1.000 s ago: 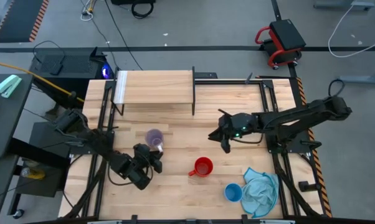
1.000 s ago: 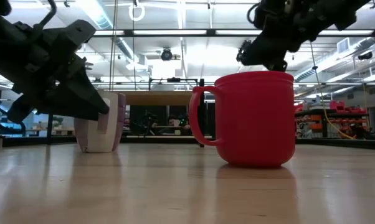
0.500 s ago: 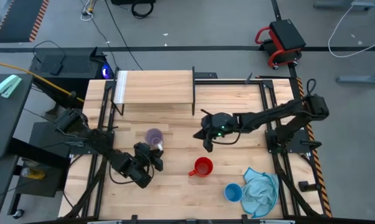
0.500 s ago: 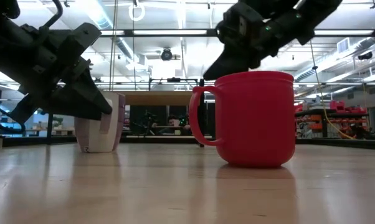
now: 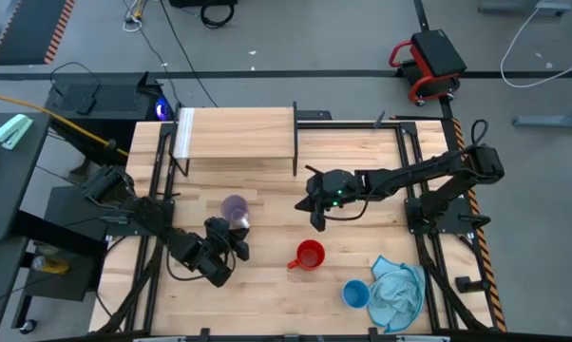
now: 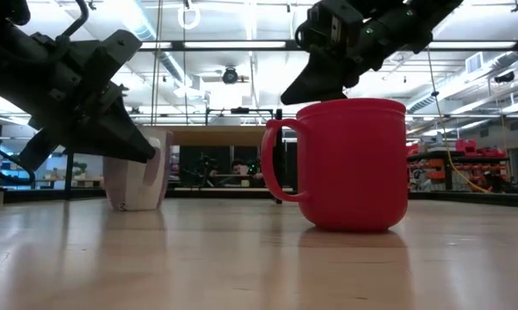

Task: Stack small to large cups/mugs on shelf
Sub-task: Put the purple mug on the shelf

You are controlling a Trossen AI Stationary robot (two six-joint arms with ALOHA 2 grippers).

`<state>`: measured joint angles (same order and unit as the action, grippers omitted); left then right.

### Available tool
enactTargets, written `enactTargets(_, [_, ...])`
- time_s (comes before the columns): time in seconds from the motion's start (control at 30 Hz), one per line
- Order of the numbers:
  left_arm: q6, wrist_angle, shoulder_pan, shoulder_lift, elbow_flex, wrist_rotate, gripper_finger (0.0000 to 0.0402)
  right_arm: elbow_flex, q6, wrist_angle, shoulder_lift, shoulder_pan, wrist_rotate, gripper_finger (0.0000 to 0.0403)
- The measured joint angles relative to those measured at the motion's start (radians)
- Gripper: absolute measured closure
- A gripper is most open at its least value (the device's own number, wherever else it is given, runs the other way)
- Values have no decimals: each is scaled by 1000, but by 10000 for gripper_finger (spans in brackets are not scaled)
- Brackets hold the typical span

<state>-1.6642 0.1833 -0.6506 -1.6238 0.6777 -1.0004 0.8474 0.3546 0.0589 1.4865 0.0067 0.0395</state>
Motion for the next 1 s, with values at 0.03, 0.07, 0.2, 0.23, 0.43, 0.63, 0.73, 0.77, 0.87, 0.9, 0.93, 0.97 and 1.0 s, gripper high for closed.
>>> enactTargets(0.03, [0,0,0,0,0,0,369,0,0,-2,1,0,0,398])
enactTargets(0.07, [0,0,0,0,0,1,369,0,0,-3,1,0,0,397])
enactTargets(0.2, [0,-7,-5,0,0,2,369,0,-20,6,1,0,33,397])
enactTargets(0.23, [0,-10,-9,0,0,3,370,0,-34,17,6,0,45,397])
enactTargets(0.43, [0,-16,-28,0,0,4,370,0,-89,105,88,-23,156,397])
enactTargets(0.63, [12,-28,-28,0,0,14,366,58,-178,106,187,-46,199,396])
enactTargets(0.73, [56,-67,-33,0,0,56,372,135,-195,78,246,-37,263,396])
enactTargets(0.77, [57,-73,-36,0,0,69,374,160,-200,64,265,-33,267,396])
enactTargets(0.87, [57,-82,-45,0,0,71,379,229,-205,29,302,-28,252,396])
enactTargets(0.9, [53,-85,-49,0,-1,70,381,244,-204,24,306,-28,235,396])
enactTargets(0.93, [52,-88,-53,0,-1,67,383,259,-204,16,316,-28,219,397])
enactTargets(0.97, [53,-92,-56,0,-1,65,384,281,-204,14,331,-31,207,397])
enactTargets(1.0, [52,-95,-60,0,-1,65,386,299,-206,-2,343,-34,200,398])
